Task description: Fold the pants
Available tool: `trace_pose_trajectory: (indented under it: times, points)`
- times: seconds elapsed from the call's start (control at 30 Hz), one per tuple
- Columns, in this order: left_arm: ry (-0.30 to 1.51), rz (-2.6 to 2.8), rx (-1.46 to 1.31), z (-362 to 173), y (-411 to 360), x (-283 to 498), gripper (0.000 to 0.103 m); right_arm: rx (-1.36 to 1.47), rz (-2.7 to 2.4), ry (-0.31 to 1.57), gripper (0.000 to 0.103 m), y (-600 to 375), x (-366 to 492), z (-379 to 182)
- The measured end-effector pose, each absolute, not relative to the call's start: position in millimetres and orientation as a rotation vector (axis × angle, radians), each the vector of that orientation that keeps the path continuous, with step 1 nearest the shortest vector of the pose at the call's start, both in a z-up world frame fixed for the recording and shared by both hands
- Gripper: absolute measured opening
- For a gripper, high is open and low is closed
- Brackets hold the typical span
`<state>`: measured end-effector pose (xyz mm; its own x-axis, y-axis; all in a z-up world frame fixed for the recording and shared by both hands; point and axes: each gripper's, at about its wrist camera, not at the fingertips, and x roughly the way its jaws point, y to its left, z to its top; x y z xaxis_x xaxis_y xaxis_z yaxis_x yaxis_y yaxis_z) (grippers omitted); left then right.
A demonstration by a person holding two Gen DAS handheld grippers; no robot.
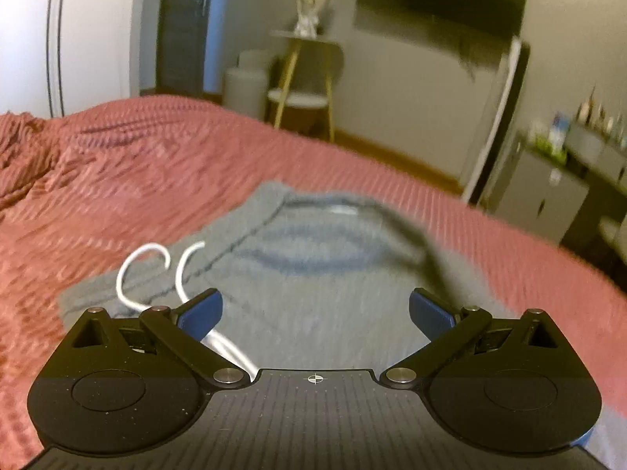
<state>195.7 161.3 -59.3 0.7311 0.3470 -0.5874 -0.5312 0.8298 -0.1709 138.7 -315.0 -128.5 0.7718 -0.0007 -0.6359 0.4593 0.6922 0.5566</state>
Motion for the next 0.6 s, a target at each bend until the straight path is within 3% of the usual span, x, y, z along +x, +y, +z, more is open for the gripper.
trace_pose_trajectory:
  times: [0.07, 0.17, 0.23, 0.37, 0.5, 0.57, 0.6]
  points:
    - [0.606, 0.411, -0.39, -61, 171, 200, 0.103, 0.832, -0.308, 0.7, 0.007, -318, 130, -160]
    - [0.7, 0.319, -0.424, -66, 189, 219, 0.103, 0.706, -0.292, 0.682, 0.011, -314, 138, -160]
    - [0.736, 0.362, -0.427, -62, 196, 237, 0.103, 0.597, -0.309, 0.643, 0.025, -302, 139, -155]
    - [0.778, 0.241, -0.478, -53, 197, 297, 0.103, 0.471, -0.288, 0.608, 0.039, -296, 148, -164]
    - [0.853, 0.227, -0.486, -61, 189, 367, 0.103, 0.491, -0.209, 0.593, 0.079, -294, 149, -157]
    - [0.876, 0.235, -0.495, -68, 187, 392, 0.102, 0.499, -0.175, 0.571, 0.085, -294, 147, -159]
    - [0.884, 0.243, -0.509, -72, 187, 403, 0.093, 0.49, -0.167, 0.565, 0.087, -294, 147, -159]
